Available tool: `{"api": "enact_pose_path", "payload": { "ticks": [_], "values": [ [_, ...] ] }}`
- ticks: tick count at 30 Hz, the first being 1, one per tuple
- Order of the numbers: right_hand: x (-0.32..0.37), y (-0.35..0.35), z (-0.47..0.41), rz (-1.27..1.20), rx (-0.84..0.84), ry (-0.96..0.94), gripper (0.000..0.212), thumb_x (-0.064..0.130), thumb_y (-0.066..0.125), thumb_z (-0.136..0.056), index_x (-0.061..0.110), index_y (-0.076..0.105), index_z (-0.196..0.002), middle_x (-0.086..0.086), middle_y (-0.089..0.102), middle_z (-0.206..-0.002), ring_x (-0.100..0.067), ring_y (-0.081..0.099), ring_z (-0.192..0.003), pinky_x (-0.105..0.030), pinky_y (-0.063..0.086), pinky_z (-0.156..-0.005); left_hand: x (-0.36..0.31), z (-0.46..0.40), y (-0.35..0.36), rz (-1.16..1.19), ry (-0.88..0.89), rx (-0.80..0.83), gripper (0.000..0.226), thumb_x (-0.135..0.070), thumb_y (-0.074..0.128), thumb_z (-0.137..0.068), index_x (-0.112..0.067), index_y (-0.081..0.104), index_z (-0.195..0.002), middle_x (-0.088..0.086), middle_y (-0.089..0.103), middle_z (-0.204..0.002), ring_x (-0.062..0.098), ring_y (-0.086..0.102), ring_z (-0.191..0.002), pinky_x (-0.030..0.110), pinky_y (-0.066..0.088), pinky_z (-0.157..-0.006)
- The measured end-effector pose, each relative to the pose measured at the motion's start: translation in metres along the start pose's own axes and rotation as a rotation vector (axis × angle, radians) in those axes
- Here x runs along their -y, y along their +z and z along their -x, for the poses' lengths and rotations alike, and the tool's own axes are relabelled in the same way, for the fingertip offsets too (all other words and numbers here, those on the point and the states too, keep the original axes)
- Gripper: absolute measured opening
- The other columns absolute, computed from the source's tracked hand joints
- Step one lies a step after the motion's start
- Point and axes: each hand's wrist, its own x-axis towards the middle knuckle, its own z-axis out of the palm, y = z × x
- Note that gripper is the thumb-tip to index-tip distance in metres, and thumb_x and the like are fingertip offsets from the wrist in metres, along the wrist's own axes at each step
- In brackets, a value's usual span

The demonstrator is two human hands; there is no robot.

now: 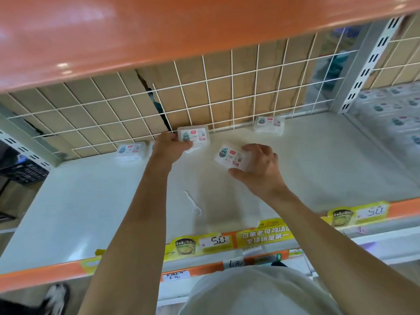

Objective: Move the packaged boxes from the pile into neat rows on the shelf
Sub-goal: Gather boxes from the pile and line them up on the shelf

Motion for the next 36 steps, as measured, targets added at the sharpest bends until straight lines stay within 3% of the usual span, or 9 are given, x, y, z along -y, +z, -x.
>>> {"api": "enact_pose_path", "payload": {
  "ticks": [2,5,9,11,14,18,23,36],
  "values": [
    [0.001,0.001,0.002,-0.019,-0.015,-0.041,0.062,0.029,0.08,-0.076,0.023,0.05,-0.13,-0.002,0.051,-0.12,-0.022,0.042,-0.107,-0.032,0.037,-0.096,0.002,0.007,0.006,0.085,0.005,0.027,0.041,-0.022,0.076,-0.087,-0.01,0.067,-0.125,0.005,0.069,-0.121,0.017,0.061,-0.097,0.026,0.05,-0.084],
    [-0.004,0.0,0.005,-0.147,-0.012,-0.052,0.059,0.021,0.08,-0.075,0.029,0.048,-0.124,-0.003,0.063,-0.111,-0.024,0.059,-0.1,-0.036,0.053,-0.083,0.006,0.014,0.01,0.17,0.018,0.006,0.031,-0.021,0.075,-0.088,-0.012,0.07,-0.116,0.002,0.071,-0.112,0.014,0.063,-0.088,0.02,0.048,-0.069],
    [-0.01,-0.013,0.009,-0.348,-0.02,0.027,0.052,0.016,0.078,-0.08,0.031,0.058,-0.125,-0.002,0.067,-0.104,-0.018,0.069,-0.089,-0.023,0.057,-0.064,0.01,0.026,0.011,0.247,-0.032,-0.019,0.011,-0.031,0.074,-0.086,-0.022,0.069,-0.092,0.0,0.072,-0.101,0.014,0.067,-0.087,0.029,0.056,-0.082],
    [-0.014,-0.018,0.009,-0.443,-0.034,0.086,0.043,0.02,0.079,-0.081,0.034,0.065,-0.12,-0.003,0.07,-0.099,-0.019,0.071,-0.086,-0.028,0.06,-0.069,0.011,0.035,0.011,0.344,-0.073,-0.014,0.009,-0.029,0.076,-0.085,-0.024,0.068,-0.087,0.0,0.072,-0.099,0.014,0.07,-0.087,0.028,0.059,-0.085],
    [-0.019,-0.027,0.012,-0.594,-0.073,0.183,0.037,0.021,0.081,-0.08,0.038,0.07,-0.112,-0.002,0.07,-0.089,-0.022,0.072,-0.082,-0.049,0.06,-0.083,0.009,0.048,0.013,0.473,-0.103,0.016,0.025,-0.026,0.078,-0.085,-0.021,0.067,-0.107,0.005,0.07,-0.114,0.016,0.073,-0.092,0.028,0.061,-0.08],
    [-0.018,-0.052,0.023,-0.715,-0.125,0.219,0.037,0.015,0.08,-0.083,0.031,0.07,-0.115,-0.005,0.071,-0.091,-0.022,0.073,-0.087,-0.039,0.063,-0.08,0.003,0.069,0.014,0.536,-0.056,0.096,0.039,-0.02,0.072,-0.09,-0.024,0.062,-0.128,0.009,0.064,-0.126,0.021,0.072,-0.1,0.029,0.062,-0.079],
    [-0.023,-0.084,0.04,-0.841,-0.189,0.259,0.038,0.009,0.079,-0.084,0.025,0.069,-0.117,-0.015,0.073,-0.1,-0.025,0.073,-0.093,-0.036,0.062,-0.079,-0.001,0.098,0.019,0.53,0.063,0.25,0.035,-0.017,0.069,-0.093,-0.027,0.065,-0.127,0.007,0.073,-0.107,0.02,0.073,-0.097,0.026,0.06,-0.08],
    [-0.066,-0.166,0.111,-0.898,-0.409,0.3,0.036,0.003,0.073,-0.087,0.019,0.068,-0.119,-0.024,0.071,-0.105,-0.031,0.072,-0.098,-0.04,0.061,-0.086,-0.053,0.15,0.084,0.53,0.173,0.556,0.034,-0.012,0.068,-0.093,-0.025,0.065,-0.124,0.019,0.069,-0.11,0.024,0.071,-0.096,0.034,0.059,-0.088]
  ]
}}
